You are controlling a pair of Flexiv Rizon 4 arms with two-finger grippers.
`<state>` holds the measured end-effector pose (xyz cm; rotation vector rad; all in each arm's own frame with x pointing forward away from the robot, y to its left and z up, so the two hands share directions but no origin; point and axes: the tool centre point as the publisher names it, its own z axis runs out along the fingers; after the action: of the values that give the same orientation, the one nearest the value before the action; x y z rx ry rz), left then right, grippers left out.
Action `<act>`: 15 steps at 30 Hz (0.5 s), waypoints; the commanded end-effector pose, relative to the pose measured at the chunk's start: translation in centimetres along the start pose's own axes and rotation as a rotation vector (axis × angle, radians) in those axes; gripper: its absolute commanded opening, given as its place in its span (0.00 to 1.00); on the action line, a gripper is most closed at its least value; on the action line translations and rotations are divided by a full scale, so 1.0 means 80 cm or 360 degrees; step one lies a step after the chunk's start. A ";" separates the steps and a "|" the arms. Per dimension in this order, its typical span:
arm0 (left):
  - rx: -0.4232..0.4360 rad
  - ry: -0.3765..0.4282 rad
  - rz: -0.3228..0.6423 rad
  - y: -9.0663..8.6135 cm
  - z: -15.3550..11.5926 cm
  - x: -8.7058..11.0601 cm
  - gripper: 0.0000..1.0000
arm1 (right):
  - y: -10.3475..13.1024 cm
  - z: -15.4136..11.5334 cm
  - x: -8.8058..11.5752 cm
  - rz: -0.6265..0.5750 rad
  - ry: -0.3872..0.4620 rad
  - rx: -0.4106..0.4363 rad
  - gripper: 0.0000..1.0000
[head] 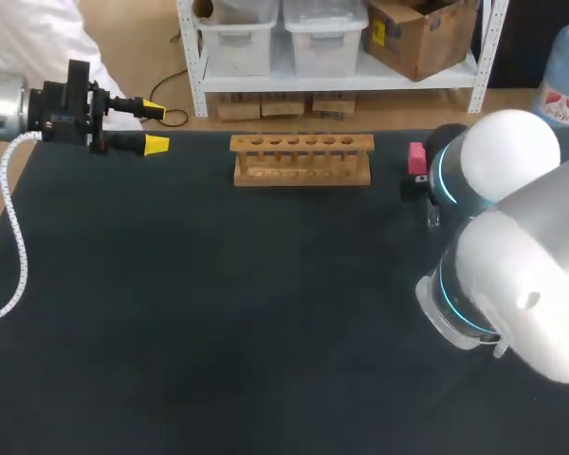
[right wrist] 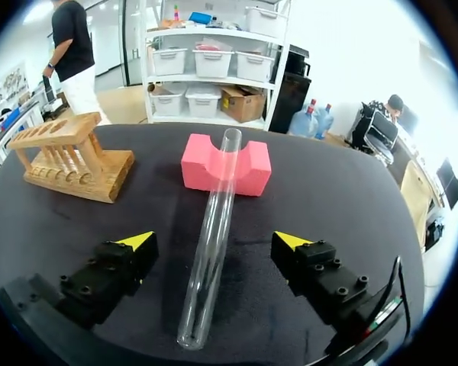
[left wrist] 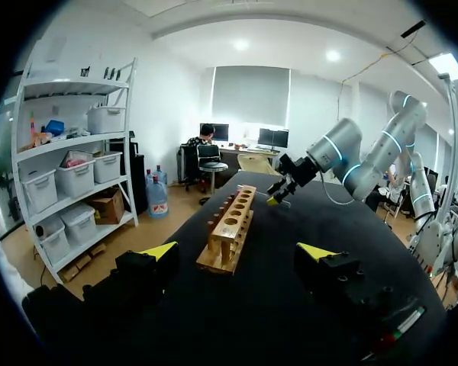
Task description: Grasp the test tube, adjust it, and insert it.
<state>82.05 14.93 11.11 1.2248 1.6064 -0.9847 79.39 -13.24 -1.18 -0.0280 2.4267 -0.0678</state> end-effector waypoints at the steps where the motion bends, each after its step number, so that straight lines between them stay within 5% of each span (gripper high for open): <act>1: 0.0000 -0.0005 0.0004 0.000 0.000 0.001 1.00 | -0.003 0.006 -0.001 0.0001 0.0019 -0.0117 0.85; 3: 0.0000 -0.0005 0.0004 0.000 0.000 0.001 1.00 | -0.001 0.007 0.000 0.0000 0.0023 -0.0125 0.85; 9: 0.0000 -0.0005 0.0004 0.000 0.000 0.001 1.00 | 0.002 0.012 0.001 0.0005 0.0037 -0.0147 0.67; 11: 0.0000 -0.0005 0.0004 0.000 0.000 0.001 1.00 | 0.002 0.013 0.001 0.0001 0.0040 -0.0146 0.52; 15: 0.0000 -0.0005 0.0004 0.000 0.000 0.001 1.00 | 0.002 0.015 0.001 -0.0002 0.0050 -0.0139 0.44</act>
<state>82.05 14.93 11.12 1.2248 1.6064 -0.9847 79.80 -12.92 -2.24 -0.0560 2.4496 0.0052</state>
